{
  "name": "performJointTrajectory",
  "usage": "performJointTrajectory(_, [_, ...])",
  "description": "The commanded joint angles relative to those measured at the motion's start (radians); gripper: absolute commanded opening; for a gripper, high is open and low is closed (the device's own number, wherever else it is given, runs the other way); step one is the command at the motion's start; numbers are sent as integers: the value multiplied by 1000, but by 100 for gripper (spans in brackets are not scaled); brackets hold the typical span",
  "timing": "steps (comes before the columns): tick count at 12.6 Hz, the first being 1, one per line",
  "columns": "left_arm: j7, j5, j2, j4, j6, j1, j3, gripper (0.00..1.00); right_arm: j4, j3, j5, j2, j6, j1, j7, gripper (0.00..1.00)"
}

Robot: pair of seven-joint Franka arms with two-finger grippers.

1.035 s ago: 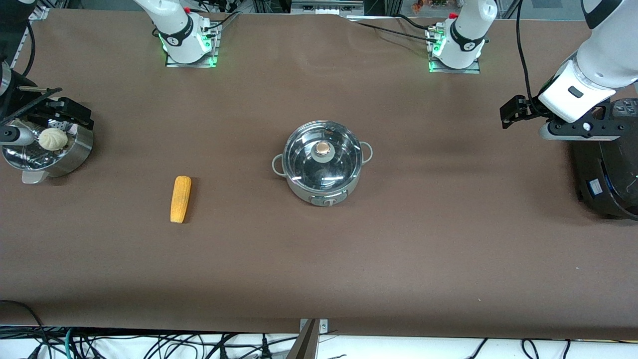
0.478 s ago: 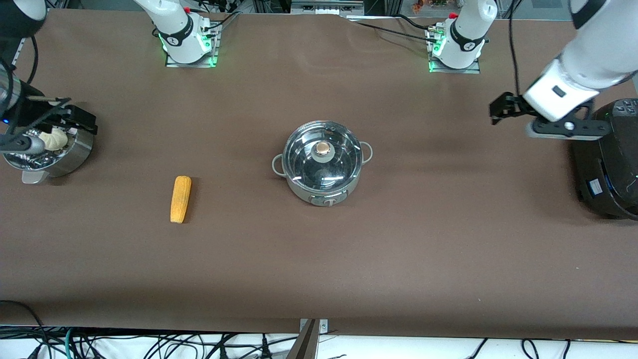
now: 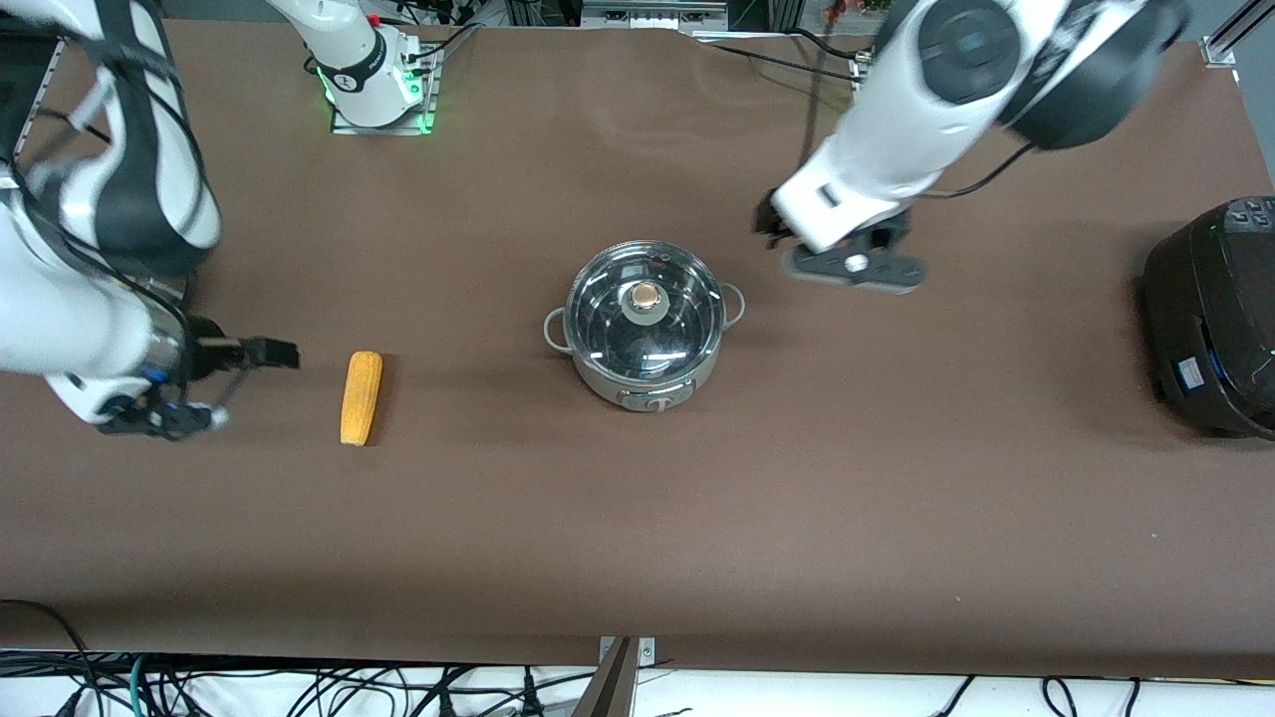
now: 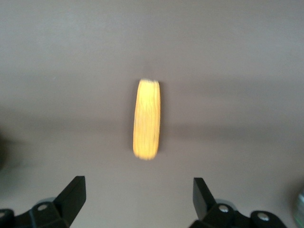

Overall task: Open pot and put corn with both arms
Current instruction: 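Reach the left gripper to the pot lid knob while the right gripper reaches the corn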

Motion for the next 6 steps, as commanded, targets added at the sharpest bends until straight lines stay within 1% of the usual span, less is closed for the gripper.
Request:
performJointTrajectory(1, [-47,80,210,169,122,-121,9,100,-102,1,20,58,173,4,22,99])
performJointTrajectory(3, [-47,137,296,170,188,-187,9,100,-199,1,14,77,320,6,25,99])
performJointTrajectory(4, [-45,157,311,169,199,-211,9,100,-231,1,12,88,371,6,27,99])
performJointTrajectory(6, [-34,171,308,134,199,-216,9,100,-250,1,11,108,405,18,25,99])
